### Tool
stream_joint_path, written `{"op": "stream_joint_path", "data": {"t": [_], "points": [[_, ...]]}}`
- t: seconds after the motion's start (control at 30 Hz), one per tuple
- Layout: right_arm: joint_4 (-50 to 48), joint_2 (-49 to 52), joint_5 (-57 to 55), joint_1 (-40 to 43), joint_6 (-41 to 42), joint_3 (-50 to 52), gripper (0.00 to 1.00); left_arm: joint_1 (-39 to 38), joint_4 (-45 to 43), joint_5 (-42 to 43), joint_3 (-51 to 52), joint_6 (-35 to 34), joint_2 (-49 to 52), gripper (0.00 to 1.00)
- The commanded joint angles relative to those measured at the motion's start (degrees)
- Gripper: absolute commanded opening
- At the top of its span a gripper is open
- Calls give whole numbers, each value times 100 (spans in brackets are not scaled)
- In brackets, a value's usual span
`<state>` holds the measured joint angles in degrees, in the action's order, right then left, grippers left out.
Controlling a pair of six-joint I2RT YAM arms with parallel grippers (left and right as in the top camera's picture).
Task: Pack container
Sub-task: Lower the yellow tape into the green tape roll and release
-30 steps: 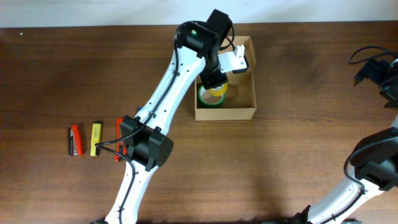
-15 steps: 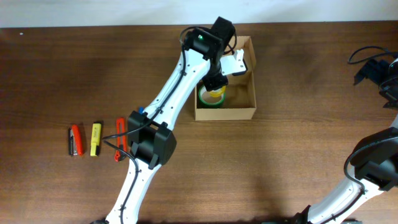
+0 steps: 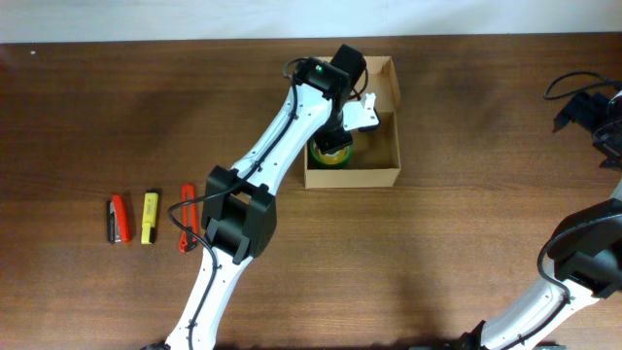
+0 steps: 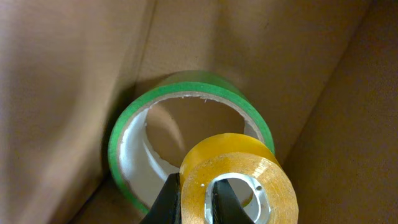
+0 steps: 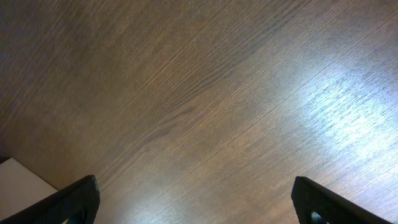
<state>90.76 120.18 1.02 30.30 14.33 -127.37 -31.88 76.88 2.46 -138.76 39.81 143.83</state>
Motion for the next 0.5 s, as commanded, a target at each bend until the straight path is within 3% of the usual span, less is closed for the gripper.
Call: {"op": "stream_joint_path", "data": {"t": [0.0,0.23,0.4,0.47], "points": [[-17,-66,52,9,-37,37,99,-22,-87,-101,122,-63,72,1],[-17,-66,50,9,-37,37,99,-22,-188,-101,127,-81,72,1],[-17,-66,50,9,-37,37,99,-22,-192,-103,127,-83,72,21],[-17,-66,50,9,-37,37,99,-22,-203,-105,127,-83,72,24]]}}
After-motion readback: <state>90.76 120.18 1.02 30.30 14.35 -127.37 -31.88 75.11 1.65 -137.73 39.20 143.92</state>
